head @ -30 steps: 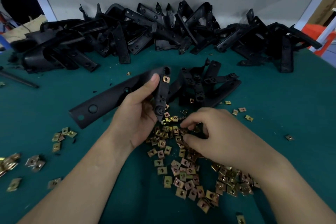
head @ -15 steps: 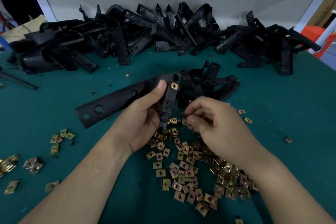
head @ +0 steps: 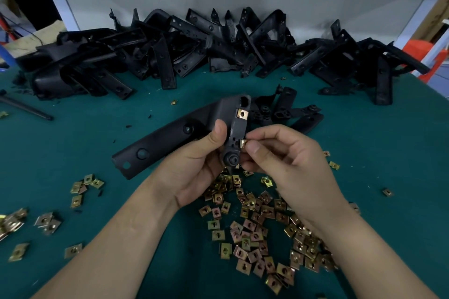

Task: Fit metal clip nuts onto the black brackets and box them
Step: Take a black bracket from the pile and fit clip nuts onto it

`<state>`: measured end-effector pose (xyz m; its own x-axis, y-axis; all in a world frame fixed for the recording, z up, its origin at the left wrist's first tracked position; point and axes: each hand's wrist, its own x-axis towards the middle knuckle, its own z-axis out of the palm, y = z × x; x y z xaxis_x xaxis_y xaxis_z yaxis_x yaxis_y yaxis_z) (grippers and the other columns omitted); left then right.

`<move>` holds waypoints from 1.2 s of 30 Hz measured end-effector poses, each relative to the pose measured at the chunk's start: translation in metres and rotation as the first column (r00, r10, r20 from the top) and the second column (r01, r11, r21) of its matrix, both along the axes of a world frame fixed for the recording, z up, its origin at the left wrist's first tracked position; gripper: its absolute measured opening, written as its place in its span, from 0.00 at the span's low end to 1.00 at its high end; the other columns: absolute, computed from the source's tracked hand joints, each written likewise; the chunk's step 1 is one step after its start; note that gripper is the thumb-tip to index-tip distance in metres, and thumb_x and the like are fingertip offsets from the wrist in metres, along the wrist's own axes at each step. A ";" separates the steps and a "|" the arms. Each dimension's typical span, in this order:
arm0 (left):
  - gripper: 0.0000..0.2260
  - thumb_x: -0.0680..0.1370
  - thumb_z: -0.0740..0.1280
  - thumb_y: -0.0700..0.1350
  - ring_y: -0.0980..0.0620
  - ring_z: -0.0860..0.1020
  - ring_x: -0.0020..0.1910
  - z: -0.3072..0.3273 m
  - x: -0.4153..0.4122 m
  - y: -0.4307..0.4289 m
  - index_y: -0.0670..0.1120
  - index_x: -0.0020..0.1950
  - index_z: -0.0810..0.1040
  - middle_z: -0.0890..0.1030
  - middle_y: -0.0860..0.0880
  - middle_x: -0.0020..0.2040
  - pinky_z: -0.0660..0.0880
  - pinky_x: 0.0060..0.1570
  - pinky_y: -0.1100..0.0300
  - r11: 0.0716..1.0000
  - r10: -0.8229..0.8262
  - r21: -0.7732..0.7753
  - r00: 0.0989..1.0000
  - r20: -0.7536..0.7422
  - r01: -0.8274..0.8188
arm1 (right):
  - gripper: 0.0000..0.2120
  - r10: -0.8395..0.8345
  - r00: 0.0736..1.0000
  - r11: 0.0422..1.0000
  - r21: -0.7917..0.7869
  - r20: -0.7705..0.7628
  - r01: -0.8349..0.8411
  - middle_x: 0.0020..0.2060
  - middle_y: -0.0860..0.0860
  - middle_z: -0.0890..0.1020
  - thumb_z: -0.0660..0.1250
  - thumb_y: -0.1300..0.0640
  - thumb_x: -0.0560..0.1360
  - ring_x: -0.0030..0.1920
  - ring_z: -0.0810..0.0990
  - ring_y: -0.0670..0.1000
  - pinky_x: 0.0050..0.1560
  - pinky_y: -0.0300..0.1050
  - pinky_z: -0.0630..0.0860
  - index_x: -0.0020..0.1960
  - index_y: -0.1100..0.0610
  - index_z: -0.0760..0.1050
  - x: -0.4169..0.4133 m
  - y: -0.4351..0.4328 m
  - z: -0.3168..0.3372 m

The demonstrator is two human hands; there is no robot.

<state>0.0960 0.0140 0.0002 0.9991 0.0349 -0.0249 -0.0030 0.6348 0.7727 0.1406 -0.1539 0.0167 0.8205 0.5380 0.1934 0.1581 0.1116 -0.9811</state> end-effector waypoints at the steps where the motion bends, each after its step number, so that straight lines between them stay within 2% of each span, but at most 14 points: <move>1: 0.31 0.61 0.82 0.59 0.46 0.84 0.58 0.000 0.000 0.000 0.42 0.58 0.86 0.84 0.39 0.60 0.81 0.53 0.58 1.000 -0.006 -0.003 1.000 0.005 0.006 | 0.04 -0.004 1.000 1.000 0.021 -0.018 0.005 0.42 0.54 0.87 0.70 0.64 0.77 0.42 0.86 0.50 0.44 0.37 0.81 0.52 0.59 0.82 -0.001 0.001 0.000; 7: 0.30 0.62 0.83 0.58 0.44 0.83 0.58 0.000 -0.001 0.000 0.42 0.57 0.86 0.84 0.38 0.59 0.81 0.54 0.56 0.998 -0.015 -0.061 1.000 0.028 0.017 | 0.06 0.017 0.994 0.997 0.080 -0.107 -0.009 0.41 0.57 0.86 0.71 0.61 0.75 0.42 0.86 0.51 0.44 0.39 0.81 0.50 0.61 0.82 -0.003 0.003 0.001; 10: 0.33 0.60 0.84 0.58 0.43 0.83 0.58 0.000 -0.001 0.000 0.41 0.58 0.85 0.83 0.36 0.60 0.82 0.52 0.55 0.996 0.002 -0.088 1.000 0.014 -0.001 | 0.06 0.040 0.985 0.991 0.133 -0.168 -0.017 0.41 0.57 0.85 0.71 0.60 0.73 0.42 0.85 0.51 0.43 0.40 0.81 0.49 0.60 0.83 -0.005 0.004 0.001; 13: 0.34 0.60 0.84 0.57 0.41 0.82 0.60 0.000 -0.002 -0.002 0.39 0.59 0.84 0.81 0.35 0.62 0.81 0.52 0.55 0.995 -0.017 -0.100 1.000 0.003 0.017 | 0.05 0.065 0.984 0.990 0.132 -0.163 -0.044 0.40 0.56 0.85 0.72 0.58 0.72 0.42 0.85 0.52 0.43 0.41 0.81 0.47 0.57 0.84 -0.005 0.004 0.000; 17: 0.31 0.61 0.83 0.57 0.44 0.83 0.60 0.001 -0.003 -0.003 0.41 0.58 0.85 0.83 0.38 0.61 0.81 0.52 0.57 0.993 -0.051 -0.105 0.999 0.011 0.052 | 0.05 0.063 0.985 0.991 0.129 -0.160 -0.043 0.40 0.55 0.84 0.72 0.57 0.71 0.42 0.84 0.52 0.43 0.41 0.81 0.46 0.56 0.84 -0.006 0.004 0.000; 22: 0.33 0.63 0.82 0.57 0.44 0.81 0.62 0.003 -0.004 -0.003 0.41 0.63 0.83 0.81 0.38 0.64 0.80 0.54 0.57 0.991 -0.091 -0.101 0.996 0.000 0.090 | 0.08 0.061 0.981 0.986 0.167 -0.183 -0.030 0.39 0.57 0.85 0.75 0.57 0.70 0.43 0.83 0.53 0.44 0.42 0.79 0.48 0.53 0.81 -0.007 0.003 0.004; 28: 0.39 0.68 0.78 0.58 0.40 0.75 0.70 0.002 -0.004 -0.009 0.38 0.72 0.74 0.77 0.35 0.69 0.78 0.59 0.57 0.993 -0.112 -0.033 0.994 -0.009 0.111 | 0.13 0.073 0.976 0.985 0.171 -0.204 -0.038 0.38 0.56 0.84 0.75 0.59 0.72 0.43 0.82 0.54 0.47 0.43 0.80 0.52 0.61 0.76 -0.009 0.005 0.002; 32: 0.36 0.70 0.73 0.56 0.40 0.77 0.68 0.000 -0.003 -0.007 0.38 0.72 0.73 0.78 0.35 0.68 0.78 0.59 0.57 0.996 -0.085 0.001 0.996 0.008 0.085 | 0.16 0.051 0.983 0.988 0.152 -0.177 -0.023 0.38 0.55 0.84 0.74 0.57 0.71 0.41 0.82 0.48 0.44 0.38 0.79 0.54 0.64 0.76 -0.010 0.005 0.004; 36: 0.33 0.72 0.69 0.56 0.40 0.78 0.67 -0.001 -0.001 -0.009 0.37 0.71 0.74 0.79 0.35 0.66 0.79 0.60 0.56 0.998 -0.055 0.041 0.998 0.003 0.055 | 0.15 0.022 0.991 0.994 0.110 -0.134 -0.007 0.37 0.53 0.85 0.73 0.58 0.72 0.39 0.81 0.45 0.44 0.35 0.78 0.55 0.62 0.77 -0.010 0.005 0.003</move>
